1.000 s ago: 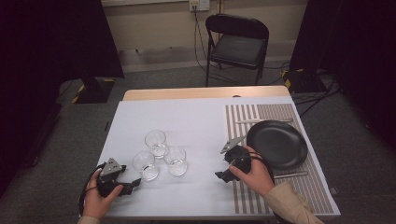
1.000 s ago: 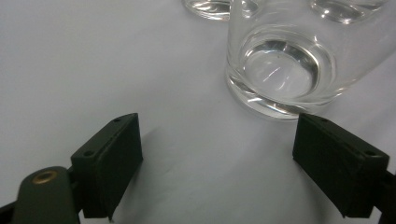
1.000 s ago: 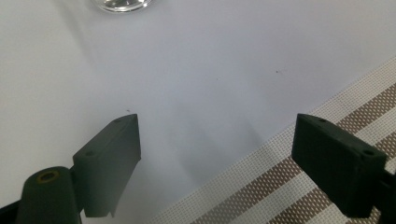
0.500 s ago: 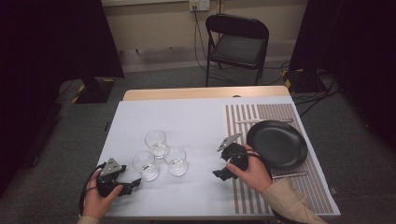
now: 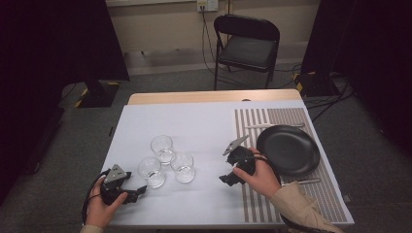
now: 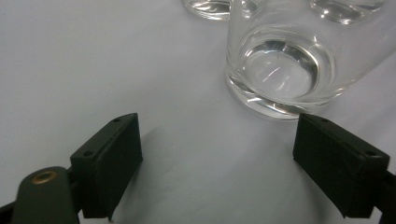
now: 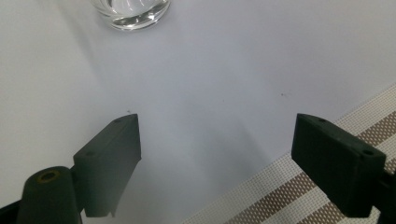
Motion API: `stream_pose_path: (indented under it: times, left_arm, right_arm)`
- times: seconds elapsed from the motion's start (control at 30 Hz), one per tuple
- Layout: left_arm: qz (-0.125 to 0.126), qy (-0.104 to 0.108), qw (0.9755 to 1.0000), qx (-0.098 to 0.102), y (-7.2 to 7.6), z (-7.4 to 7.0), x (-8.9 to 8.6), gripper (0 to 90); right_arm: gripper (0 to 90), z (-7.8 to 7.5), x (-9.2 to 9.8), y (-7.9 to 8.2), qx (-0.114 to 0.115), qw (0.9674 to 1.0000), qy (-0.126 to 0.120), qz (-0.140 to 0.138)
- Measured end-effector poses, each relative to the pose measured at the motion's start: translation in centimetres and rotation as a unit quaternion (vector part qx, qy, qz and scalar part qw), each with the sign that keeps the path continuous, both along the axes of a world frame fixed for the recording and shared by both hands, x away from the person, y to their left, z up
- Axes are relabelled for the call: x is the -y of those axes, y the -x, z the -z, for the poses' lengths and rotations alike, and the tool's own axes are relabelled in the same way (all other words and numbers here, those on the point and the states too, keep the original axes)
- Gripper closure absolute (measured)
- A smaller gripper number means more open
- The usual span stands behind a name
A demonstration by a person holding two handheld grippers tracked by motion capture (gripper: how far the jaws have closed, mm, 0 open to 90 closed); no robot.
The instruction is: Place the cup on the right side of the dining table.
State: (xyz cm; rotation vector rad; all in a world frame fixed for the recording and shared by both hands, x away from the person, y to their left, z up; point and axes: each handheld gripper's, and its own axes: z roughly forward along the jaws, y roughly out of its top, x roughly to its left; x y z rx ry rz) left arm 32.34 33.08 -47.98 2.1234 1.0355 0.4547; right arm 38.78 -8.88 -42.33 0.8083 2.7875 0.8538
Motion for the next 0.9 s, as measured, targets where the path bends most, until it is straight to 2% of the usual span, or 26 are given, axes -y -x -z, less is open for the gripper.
stream_pose_path:
  times: [0.6, 0.9]
  left_arm:
    - [0.002, 0.000, 1.0000, -0.001, 0.0, 0.0, 0.0, 14.2]
    - [0.003, -0.001, 1.0000, -0.001, 0.0, 0.0, 0.0, 14.0]
  right_arm:
    - [14.9, -0.8, -0.6, -0.8, -0.001, 1.0000, -0.005, -0.003]
    - [15.0, -1.4, -1.0, -1.1, 0.005, 0.9999, -0.008, -0.004]
